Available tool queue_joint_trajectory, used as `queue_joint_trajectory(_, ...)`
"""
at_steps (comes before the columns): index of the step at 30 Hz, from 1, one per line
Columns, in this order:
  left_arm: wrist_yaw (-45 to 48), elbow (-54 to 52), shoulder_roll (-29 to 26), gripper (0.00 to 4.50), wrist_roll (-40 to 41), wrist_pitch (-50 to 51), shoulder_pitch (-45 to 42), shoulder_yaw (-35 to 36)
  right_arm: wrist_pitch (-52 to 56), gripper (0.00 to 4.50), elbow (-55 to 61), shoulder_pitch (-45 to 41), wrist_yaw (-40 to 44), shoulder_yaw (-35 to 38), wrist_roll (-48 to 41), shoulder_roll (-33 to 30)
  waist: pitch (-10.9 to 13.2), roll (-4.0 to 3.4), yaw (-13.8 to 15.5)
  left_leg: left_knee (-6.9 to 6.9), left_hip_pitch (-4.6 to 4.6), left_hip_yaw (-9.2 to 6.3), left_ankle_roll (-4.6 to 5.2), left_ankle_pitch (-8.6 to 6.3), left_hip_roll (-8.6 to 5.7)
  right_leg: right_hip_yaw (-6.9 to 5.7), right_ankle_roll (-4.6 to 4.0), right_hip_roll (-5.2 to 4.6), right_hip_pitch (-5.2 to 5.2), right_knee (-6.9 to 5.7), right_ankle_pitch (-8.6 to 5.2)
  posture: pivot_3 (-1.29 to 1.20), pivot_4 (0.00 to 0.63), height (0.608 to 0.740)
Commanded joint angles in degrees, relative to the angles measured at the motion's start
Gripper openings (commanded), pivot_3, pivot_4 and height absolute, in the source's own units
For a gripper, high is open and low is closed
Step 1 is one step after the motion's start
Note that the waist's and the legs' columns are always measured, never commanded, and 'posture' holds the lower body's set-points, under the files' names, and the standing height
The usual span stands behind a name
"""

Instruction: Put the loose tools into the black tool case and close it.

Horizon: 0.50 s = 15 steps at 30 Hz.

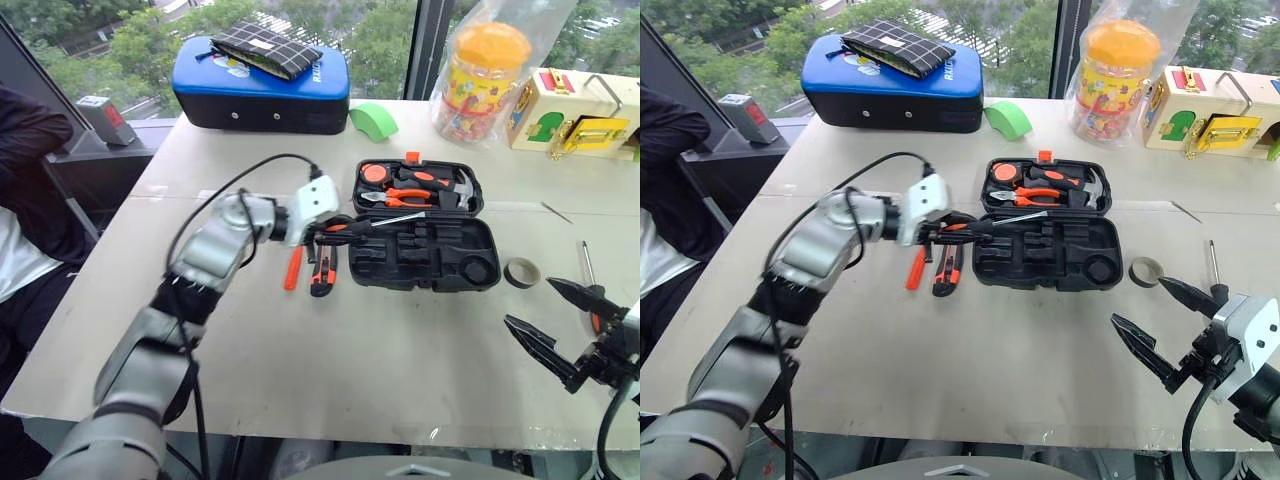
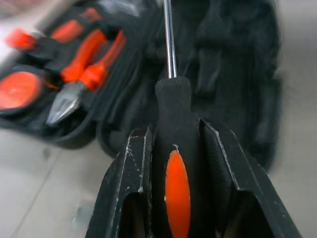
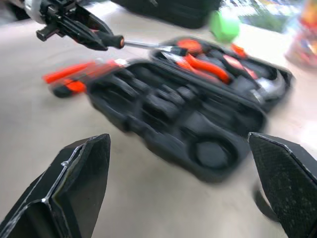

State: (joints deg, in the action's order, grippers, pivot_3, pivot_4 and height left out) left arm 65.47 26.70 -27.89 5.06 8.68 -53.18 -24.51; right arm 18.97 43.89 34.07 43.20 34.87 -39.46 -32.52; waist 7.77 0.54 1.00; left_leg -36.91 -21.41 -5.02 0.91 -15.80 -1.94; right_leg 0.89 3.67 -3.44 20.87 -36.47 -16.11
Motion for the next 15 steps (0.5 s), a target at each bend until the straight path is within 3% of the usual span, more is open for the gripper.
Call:
queue_joint_trajectory(1,0.63,16.83,6.51,0.84,-6.86,-13.57,-8.82,-3.19,-0.28,4.5,4.63,1.38,-2.41,3.08,-2.11,0.66,0.0,0.01,-0.16,-0.08,-0.16,-0.04,0.01,-0.01,0.01,-0.06,0.01,0.01,0.08,0.0,0.0,0.0,0.15,0.74)
queue_joint_trajectory(7,-4.21,36.36,13.83,0.84,-14.39,-22.95,-17.32,-3.85,2.1,4.5,10.08,2.61,-6.9,3.52,-4.48,0.07,0.06,0.1,-1.38,-0.27,-0.21,-0.01,0.21,-0.12,0.0,0.07,0.12,0.01,0.19,-0.23,-0.06,0.0,0.15,0.74)
queue_joint_trajectory(15,-6.51,44.0,13.14,0.84,-18.31,-25.59,-20.44,-1.73,2.97,4.5,13.11,4.06,-10.56,3.1,-5.29,0.67,0.1,0.18,-1.66,-0.36,-0.21,-0.02,0.21,-0.12,0.04,0.09,0.13,0.05,0.23,-0.38,-0.06,0.0,0.15,0.74)
